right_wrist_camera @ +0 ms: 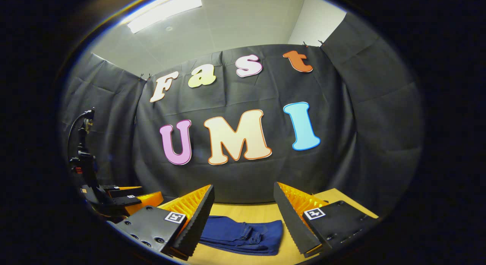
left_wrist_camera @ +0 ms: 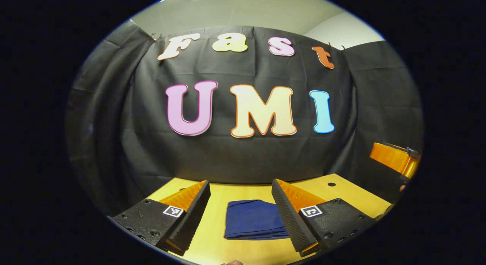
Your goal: Grasp the waist and the cuffs of the jeans and fold them to make the two legs overlap; first hold the waist and fold one-third of the jeans toward the cuffs, then hold the cuffs and fold the remaining one-third in the same direction to finish folding.
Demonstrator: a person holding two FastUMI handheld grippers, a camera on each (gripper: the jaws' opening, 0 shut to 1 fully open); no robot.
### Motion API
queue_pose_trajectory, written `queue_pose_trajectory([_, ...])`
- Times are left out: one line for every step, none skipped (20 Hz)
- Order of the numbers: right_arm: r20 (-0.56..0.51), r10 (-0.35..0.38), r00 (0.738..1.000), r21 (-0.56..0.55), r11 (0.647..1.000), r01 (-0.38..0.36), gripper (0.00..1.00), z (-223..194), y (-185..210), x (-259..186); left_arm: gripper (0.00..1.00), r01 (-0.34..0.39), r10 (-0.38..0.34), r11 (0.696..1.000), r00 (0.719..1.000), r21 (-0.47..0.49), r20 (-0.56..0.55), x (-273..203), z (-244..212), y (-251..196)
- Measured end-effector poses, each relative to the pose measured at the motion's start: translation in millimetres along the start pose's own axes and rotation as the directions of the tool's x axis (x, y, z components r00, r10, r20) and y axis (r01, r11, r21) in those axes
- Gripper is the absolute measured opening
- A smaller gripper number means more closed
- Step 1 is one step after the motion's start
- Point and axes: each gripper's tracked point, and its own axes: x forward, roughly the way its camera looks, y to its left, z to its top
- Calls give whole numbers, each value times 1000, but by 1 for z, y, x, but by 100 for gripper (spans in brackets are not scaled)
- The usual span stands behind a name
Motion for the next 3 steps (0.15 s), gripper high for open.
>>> queue_pose_trajectory([4, 3, 1000, 1, 1000, -3, 97, 4, 8, -5, 94, -3, 3, 1000, 1000, -1, 10, -8, 7, 6])
queue_pose_trajectory([16, 3, 1000, -3, 1000, -3, 92, 9, 12, -10, 95, -10, 10, 1000, 1000, -3, 20, -14, 12, 13])
queue_pose_trajectory([36, 5, 999, -15, 1000, -5, 97, 14, 16, -15, 95, -20, 20, 1000, 999, -3, 29, -20, 16, 19])
